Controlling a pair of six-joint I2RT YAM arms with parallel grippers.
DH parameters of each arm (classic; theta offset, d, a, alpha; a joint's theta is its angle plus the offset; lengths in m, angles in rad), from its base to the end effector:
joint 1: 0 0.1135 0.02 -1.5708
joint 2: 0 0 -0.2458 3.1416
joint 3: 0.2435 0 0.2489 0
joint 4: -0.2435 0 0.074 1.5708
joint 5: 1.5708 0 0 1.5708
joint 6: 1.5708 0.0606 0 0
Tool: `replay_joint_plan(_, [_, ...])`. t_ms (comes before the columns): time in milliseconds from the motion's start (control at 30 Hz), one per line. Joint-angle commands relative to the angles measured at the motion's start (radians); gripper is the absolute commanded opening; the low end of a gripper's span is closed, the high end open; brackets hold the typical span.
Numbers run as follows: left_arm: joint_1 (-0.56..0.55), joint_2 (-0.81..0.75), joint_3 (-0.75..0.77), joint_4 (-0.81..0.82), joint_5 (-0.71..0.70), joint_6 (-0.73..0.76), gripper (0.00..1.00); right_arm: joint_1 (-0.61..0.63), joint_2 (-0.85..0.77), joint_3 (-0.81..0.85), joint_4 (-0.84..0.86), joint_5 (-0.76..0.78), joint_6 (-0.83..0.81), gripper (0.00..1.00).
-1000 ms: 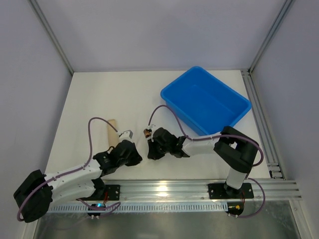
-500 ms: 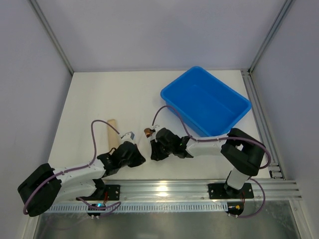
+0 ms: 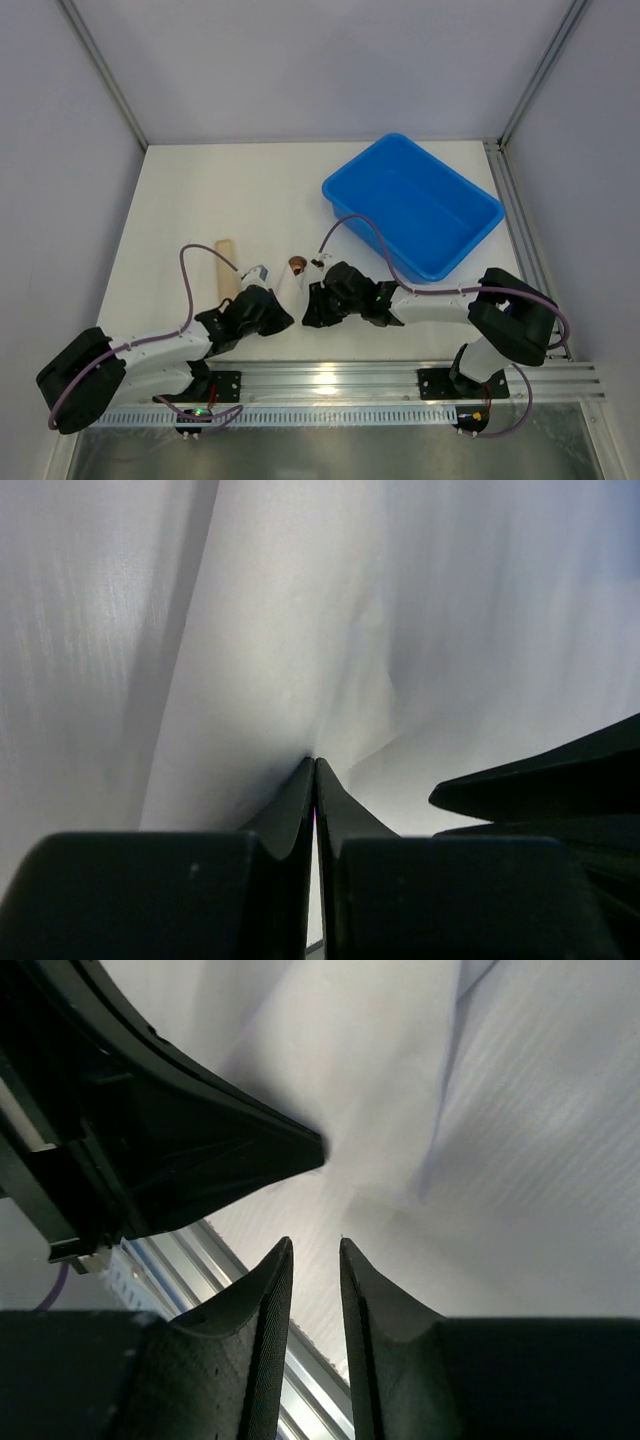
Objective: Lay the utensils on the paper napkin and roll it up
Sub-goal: Roll the napkin at the center of the board.
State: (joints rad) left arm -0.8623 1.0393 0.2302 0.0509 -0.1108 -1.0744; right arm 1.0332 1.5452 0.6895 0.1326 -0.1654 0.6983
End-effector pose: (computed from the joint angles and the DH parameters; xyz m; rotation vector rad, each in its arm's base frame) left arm 0.1372 -0.1498 0.0997 -0.3210 2.4572 -0.8004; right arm 0.1541 0.2780 0.1277 -0.5146 2.4769 1.0045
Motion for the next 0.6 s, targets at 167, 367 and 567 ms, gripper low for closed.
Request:
replay_joint_plan(167, [0.005, 0.106, 0.0, 0.075, 0.01, -0.022, 0.0, 0.008, 0.047, 0.015, 0.098, 0.016, 0.03, 0.18])
replay_joint_plan(367, [0.005, 0.114, 0.0, 0.086, 0.007, -0.035, 0.0, 0.008, 0.101, 0.059, 0.053, 0.107, -0.002, 0.04])
replay_joint_plan(567, [0.005, 0.097, 0.004, 0.075, 0.003, -0.038, 0.0, -0.021, 0.165, 0.094, 0.039, 0.129, -0.023, 0.04])
